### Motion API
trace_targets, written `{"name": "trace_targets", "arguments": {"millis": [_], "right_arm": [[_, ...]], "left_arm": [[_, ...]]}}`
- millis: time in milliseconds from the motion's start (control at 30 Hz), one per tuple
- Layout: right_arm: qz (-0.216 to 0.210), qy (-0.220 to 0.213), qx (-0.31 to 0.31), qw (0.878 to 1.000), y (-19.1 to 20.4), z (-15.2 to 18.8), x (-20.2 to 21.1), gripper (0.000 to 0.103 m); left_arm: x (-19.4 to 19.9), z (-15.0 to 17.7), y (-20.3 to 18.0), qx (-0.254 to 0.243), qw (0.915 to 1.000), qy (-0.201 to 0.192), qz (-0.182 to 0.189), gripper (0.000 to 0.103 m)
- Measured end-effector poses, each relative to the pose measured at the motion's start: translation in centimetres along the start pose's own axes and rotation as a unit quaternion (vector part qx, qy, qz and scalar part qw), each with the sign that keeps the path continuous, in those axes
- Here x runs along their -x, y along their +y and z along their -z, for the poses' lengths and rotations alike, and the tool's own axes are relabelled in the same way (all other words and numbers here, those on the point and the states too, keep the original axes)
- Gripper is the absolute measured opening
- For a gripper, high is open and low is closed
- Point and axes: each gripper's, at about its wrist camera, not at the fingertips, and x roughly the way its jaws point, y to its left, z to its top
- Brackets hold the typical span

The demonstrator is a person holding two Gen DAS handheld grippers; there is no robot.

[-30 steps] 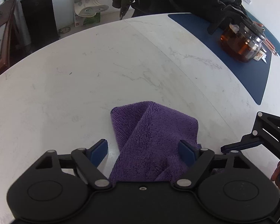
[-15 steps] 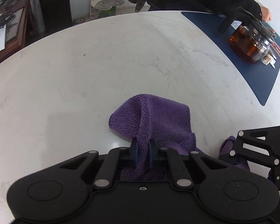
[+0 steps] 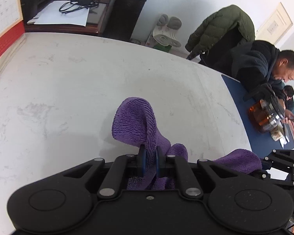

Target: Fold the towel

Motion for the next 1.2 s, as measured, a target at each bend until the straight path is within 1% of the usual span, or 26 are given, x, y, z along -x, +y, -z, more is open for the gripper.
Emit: {"name": "trace_targets", "arguments": {"millis": [100,133,200,267,333,400,433,500,567,600,667,700,733,767,833,867,933,1000,1100,1200], "right_arm": [[0.037,-0.027,0.051,0.998,-1.0,-2.2,1.3,0.012],[0.049,-0.042,0.068,0.996,-1.4,-3.3,1.8,0.012],[0.075,-0.071,0.098,0.99,-2.2,-5.7,2.8,0.012],[0.099,-0.101,0.124,0.982,-2.7,-7.7,4.3,0.012],[0.125,-0.132,0.147,0.972,-3.0,-9.5,6.1,0.012],[0.143,-0.154,0.166,0.963,-3.1,-10.4,7.9,0.012],[0.15,-0.159,0.176,0.96,-3.2,-10.5,8.6,0.012],[0.162,-0.159,0.188,0.956,-3.3,-9.8,9.2,0.012],[0.159,-0.142,0.193,0.958,-3.3,-7.8,8.9,0.012],[0.152,-0.13,0.189,0.962,-3.3,-6.5,8.5,0.012],[0.133,-0.09,0.174,0.971,-2.9,-3.2,6.9,0.012],[0.124,-0.07,0.164,0.976,-2.7,-1.7,6.1,0.013],[0.111,-0.04,0.151,0.981,-2.4,0.5,4.9,0.013],[0.097,0.0,0.134,0.986,-2.1,3.1,3.3,0.013],[0.083,0.041,0.116,0.989,-1.5,5.7,2.1,0.015],[0.076,0.062,0.103,0.99,-1.2,7.3,1.6,0.02],[0.069,0.078,0.088,0.991,-0.8,8.4,1.6,0.027],[0.069,0.076,0.068,0.992,-0.9,8.7,2.3,0.045],[0.063,0.069,0.023,0.995,-2.0,8.2,3.4,0.048],[0.064,0.063,-0.008,0.996,-3.2,8.2,5.1,0.049]], "left_arm": [[2.8,-2.4,-0.2,0.002,0.9984,-0.056,0.004,0.008],[4.7,-3.6,-0.6,-0.007,0.996,-0.089,0.006,0.008],[7.3,-4.7,-1.4,-0.023,0.9913,-0.129,0.008,0.008],[9.8,-5.6,-2.2,-0.038,0.985,-0.168,0.011,0.008],[12.4,-5.8,-2.8,-0.049,0.9786,-0.199,0.016,0.008],[13.9,-5.0,-2.8,-0.051,0.9763,-0.21,0.017,0.008],[14.0,-4.4,-2.6,-0.049,0.9771,-0.207,0.013,0.008],[13.2,-2.3,-1.8,-0.033,0.9832,-0.179,-0.001,0.008],[12.5,-0.6,-1.0,-0.021,0.9876,-0.155,-0.013,0.008],[11.3,1.1,-0.4,-0.014,0.9913,-0.128,-0.026,0.009],[8.8,4.5,1.0,0.006,0.9958,-0.076,-0.051,0.009],[8.0,5.7,1.7,0.016,0.9965,-0.059,-0.058,0.009],[6.7,7.8,2.7,0.037,0.9967,-0.028,-0.067,0.009],[6.1,9.1,3.1,0.045,0.9959,-0.01,-0.078,0.009],[5.2,11.7,4.0,0.06,0.9929,0.025,-0.099,0.009],[5.4,12.0,4.2,0.061,0.9929,0.027,-0.099,0.01],[6.1,13.1,4.6,0.071,0.9929,0.027,-0.091,0.014],[6.6,13.7,4.9,0.079,0.9921,0.023,-0.095,0.016],[7.0,13.5,5.4,0.087,0.9896,0.014,-0.113,0.017],[8.3,13.5,5.7,0.095,0.9882,-0.006,-0.12,0.02]]}}
